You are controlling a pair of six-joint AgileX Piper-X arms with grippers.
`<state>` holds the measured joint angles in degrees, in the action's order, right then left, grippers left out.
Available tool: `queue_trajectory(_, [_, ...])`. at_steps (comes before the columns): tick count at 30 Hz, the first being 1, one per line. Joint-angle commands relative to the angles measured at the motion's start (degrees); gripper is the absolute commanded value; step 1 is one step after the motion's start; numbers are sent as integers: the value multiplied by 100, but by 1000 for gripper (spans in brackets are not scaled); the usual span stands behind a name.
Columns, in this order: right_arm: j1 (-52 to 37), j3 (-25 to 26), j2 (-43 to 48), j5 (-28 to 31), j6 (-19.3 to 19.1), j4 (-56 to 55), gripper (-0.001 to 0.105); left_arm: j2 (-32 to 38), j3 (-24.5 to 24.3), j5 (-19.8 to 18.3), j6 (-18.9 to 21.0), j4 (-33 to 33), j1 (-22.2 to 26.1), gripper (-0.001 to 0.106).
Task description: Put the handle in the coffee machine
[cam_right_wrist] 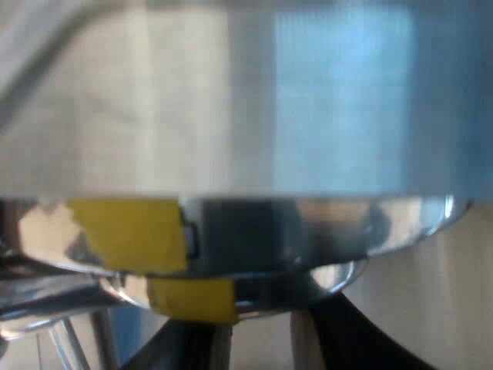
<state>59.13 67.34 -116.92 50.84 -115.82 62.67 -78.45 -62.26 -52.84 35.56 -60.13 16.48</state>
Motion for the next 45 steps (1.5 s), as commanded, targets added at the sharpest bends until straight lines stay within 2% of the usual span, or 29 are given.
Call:
queue_trajectory(1, [-22,120,380,33,-17,608,21,96,-297,-409,57,-180,216,60])
queue_trajectory(3, [-22,120,380,33,-17,608,21,110,-520,-494,57,-329,310,60])
queue_trajectory(5, [-22,120,380,33,-17,608,21,111,-750,-435,237,-436,346,55])
queue_trajectory(7, [-22,120,380,33,-17,608,21,111,-1037,-278,570,-505,344,28])
queue_trajectory(8, [-22,120,380,33,-17,608,21,111,-1057,-287,584,-518,344,17])
queue_trajectory(9, [-22,120,380,33,-17,608,21,111,-1175,-297,618,-536,330,0])
queue_trajectory(11, [-22,120,380,33,-17,608,21,111,-1309,-159,729,-518,291,1])
queue_trajectory(13, [-22,120,380,33,-17,608,21,111,-1360,149,823,-519,229,1])
queue_trajectory(15, [-22,120,380,33,-17,608,21,93,-1359,723,825,-492,69,1])
queue_trajectory(16, [-22,120,380,33,-17,608,21,63,-1359,866,825,-461,-5,1])
queue_trajectory(17, [-22,120,380,33,-17,608,21,46,-1359,934,849,-430,-24,1])
queue_trajectory(19, [-22,120,380,45,-17,608,21,-34,-1359,1111,1189,-215,-136,1])
queue_trajectory(21, [-17,120,380,48,-17,608,21,-63,-1359,1145,1309,-156,-165,1])
queue_trajectory(22, [-17,120,380,48,-17,608,21,-169,-1359,1418,1614,149,-216,1])
queue_trajectory(23, [-17,120,380,60,-17,608,21,-256,-1359,1585,1753,251,-262,1])
queue_trajectory(32, [-17,120,380,72,-17,608,21,-799,-1359,2463,1998,297,-705,1])
queue_trajectory(41, [-17,120,380,72,-17,608,21,-932,-1197,2546,2101,-155,-879,0])
queue_trajectory(45, [-17,120,380,72,-17,608,21,-932,-1177,2031,2059,-625,-879,0])
